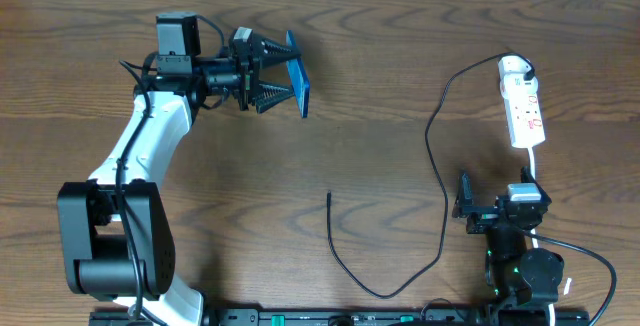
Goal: Plug charger to phone and switch on socket
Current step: 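Lift the phone with the left gripper and raise it upright, then hold the phone upright in the left gripper above the table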
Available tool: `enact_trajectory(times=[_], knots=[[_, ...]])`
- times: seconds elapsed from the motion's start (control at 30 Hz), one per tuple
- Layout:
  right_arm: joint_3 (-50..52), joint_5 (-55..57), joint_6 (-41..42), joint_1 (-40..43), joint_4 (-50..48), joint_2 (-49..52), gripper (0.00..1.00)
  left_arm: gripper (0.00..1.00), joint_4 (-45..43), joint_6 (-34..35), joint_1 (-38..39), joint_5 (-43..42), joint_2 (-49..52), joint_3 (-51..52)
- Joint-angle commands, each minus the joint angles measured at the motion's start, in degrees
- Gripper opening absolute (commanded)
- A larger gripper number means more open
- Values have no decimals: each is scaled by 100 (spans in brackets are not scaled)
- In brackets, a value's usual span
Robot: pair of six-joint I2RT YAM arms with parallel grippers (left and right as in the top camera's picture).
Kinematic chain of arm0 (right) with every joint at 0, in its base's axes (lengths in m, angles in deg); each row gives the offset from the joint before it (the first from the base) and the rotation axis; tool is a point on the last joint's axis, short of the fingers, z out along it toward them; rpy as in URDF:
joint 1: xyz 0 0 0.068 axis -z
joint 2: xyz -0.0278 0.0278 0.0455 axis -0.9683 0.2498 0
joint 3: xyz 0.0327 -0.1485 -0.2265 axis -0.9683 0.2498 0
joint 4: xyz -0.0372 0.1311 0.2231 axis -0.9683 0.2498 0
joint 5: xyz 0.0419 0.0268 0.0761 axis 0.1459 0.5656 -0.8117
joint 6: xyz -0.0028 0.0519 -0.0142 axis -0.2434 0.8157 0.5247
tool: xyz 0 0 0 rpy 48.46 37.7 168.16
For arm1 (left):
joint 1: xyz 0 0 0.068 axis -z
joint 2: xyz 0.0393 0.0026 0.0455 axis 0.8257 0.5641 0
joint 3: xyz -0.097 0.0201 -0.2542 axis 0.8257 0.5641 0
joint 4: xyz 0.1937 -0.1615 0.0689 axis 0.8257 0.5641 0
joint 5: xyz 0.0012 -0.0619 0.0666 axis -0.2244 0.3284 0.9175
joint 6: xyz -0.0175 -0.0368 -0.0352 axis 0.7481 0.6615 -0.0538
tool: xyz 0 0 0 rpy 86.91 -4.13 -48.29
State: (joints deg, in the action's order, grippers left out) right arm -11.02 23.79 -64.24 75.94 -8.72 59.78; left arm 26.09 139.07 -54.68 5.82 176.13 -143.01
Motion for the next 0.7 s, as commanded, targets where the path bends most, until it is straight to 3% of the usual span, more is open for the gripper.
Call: enact_trajectory(times=[0.0, 0.33, 0.67], knots=[[7, 46, -68, -50, 24, -35, 99, 8, -267, 1012, -2, -273, -173, -175], [7, 46, -70, -50, 22, -35, 99, 8, -1075, 2258, -2, -420, -173, -175], [7, 46, -68, -50, 22, -35, 99, 8, -1091, 3257, -2, -420, -173, -175]])
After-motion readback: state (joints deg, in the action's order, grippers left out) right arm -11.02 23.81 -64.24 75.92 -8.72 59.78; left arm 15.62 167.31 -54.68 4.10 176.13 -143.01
